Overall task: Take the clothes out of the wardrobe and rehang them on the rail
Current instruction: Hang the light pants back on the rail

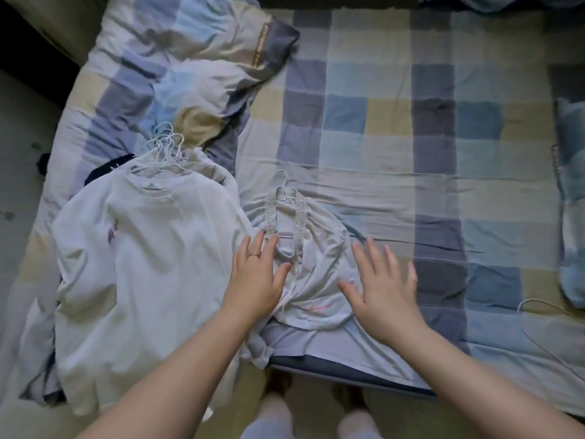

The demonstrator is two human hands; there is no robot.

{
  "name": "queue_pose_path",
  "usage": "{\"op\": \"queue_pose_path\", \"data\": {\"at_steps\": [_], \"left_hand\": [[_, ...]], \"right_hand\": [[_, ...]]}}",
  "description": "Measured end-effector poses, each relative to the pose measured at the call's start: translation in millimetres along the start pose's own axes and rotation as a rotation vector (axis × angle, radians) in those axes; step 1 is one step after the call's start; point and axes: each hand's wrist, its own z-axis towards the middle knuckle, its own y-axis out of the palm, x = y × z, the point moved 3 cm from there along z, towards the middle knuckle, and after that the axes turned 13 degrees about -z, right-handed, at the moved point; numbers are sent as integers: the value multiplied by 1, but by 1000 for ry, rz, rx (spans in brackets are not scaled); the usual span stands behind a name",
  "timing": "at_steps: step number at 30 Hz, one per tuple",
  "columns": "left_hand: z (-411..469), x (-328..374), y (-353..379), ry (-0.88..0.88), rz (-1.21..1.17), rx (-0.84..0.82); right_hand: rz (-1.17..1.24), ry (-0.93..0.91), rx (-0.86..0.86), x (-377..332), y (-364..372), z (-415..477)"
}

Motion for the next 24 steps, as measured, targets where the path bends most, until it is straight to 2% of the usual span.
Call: {"op": "queue_pose_path", "data": {"at_steps": [5,9,15,21,24], "left_hand": [[106,-55,35,28,48,-98],[192,-97,63,52,137,-113],[303,-142,92,-27,109,-89],[361,-172,108,-92,151,-65],[369,-179,112,-101,174,-49]], "right_hand": [[-11,20,-52,-24,49,98],[-22,34,-50,-36,93,183],[-70,-9,-4,-56,152,286],[-29,-49,62,-60,190,353],[16,-99,170,-56,196,366]]}}
